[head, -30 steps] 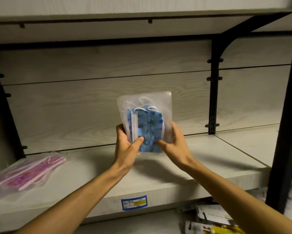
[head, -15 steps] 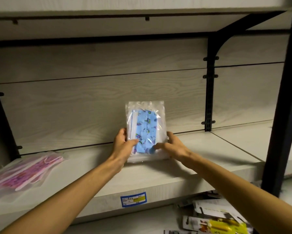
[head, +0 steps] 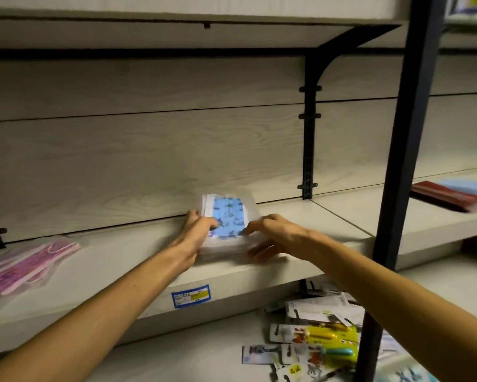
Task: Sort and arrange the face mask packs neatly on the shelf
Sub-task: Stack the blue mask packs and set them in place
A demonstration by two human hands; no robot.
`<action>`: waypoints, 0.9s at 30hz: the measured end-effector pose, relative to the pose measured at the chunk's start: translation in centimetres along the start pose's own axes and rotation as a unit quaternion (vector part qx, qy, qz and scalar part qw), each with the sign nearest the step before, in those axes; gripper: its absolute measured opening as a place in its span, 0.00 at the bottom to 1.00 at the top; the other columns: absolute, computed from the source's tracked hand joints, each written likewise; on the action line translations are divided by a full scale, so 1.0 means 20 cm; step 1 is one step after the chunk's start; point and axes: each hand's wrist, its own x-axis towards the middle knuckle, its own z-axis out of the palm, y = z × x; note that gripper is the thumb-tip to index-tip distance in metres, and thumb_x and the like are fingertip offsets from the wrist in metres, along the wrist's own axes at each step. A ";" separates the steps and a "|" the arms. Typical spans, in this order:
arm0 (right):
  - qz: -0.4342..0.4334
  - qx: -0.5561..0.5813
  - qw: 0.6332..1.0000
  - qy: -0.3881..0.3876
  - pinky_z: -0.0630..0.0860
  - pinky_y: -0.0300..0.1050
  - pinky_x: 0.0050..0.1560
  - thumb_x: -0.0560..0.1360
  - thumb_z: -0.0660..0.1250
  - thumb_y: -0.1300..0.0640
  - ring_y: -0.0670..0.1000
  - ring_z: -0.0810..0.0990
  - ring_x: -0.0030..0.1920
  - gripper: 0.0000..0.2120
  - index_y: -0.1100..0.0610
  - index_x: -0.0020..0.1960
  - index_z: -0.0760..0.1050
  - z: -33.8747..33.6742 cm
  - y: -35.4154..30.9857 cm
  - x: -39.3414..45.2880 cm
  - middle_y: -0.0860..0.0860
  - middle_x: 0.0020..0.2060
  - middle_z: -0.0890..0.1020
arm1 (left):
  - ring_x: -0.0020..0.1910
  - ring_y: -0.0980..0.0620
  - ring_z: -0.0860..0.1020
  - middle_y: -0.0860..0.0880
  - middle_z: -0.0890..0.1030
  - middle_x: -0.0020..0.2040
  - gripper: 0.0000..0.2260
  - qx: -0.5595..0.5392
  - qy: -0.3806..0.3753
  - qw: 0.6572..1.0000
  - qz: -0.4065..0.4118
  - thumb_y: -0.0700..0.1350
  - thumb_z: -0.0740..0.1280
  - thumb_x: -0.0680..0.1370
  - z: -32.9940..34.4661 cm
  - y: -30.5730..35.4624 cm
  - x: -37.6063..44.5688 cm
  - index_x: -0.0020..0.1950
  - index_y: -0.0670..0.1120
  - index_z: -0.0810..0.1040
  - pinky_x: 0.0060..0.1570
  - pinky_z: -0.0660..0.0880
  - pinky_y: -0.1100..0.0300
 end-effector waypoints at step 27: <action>-0.239 -0.023 0.944 0.226 0.81 0.47 0.31 0.75 0.71 0.61 0.55 0.85 0.47 0.16 0.51 0.60 0.71 -1.82 0.59 -0.98 0.51 0.54 0.83 | 0.71 0.52 0.73 0.50 0.68 0.76 0.38 0.064 -0.075 0.948 0.301 0.35 0.64 0.79 2.11 0.15 -0.72 0.82 0.53 0.49 0.67 0.76 0.49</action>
